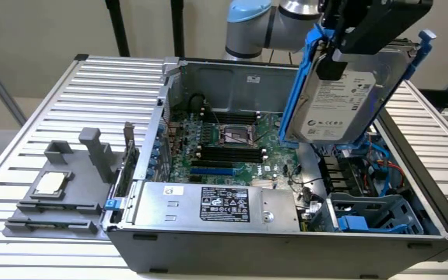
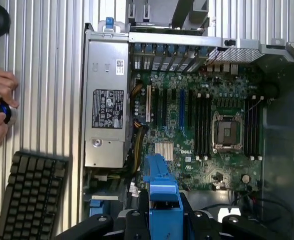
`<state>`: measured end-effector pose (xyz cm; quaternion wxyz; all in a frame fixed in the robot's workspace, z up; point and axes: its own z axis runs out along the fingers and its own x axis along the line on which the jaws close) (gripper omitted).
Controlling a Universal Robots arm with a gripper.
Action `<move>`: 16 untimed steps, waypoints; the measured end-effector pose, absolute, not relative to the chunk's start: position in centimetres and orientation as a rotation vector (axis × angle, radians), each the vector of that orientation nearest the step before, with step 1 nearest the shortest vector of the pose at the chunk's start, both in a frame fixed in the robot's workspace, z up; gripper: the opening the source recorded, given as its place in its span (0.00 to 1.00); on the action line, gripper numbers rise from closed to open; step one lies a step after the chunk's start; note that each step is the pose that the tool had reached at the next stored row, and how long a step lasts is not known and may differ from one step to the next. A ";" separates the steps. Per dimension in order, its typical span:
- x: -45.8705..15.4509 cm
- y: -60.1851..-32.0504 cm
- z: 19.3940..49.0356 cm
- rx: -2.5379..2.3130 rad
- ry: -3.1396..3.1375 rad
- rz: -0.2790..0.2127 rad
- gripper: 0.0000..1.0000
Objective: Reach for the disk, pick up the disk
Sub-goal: 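Pick up the disk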
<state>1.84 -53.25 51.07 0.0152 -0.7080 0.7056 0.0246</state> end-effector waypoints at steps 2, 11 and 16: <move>2.6 -53.7 51.0 -2.203 2.196 0.077 0.33; 6.0 -55.6 50.9 -2.203 2.196 0.076 0.33; 7.7 -56.8 50.8 -2.203 2.195 0.077 0.33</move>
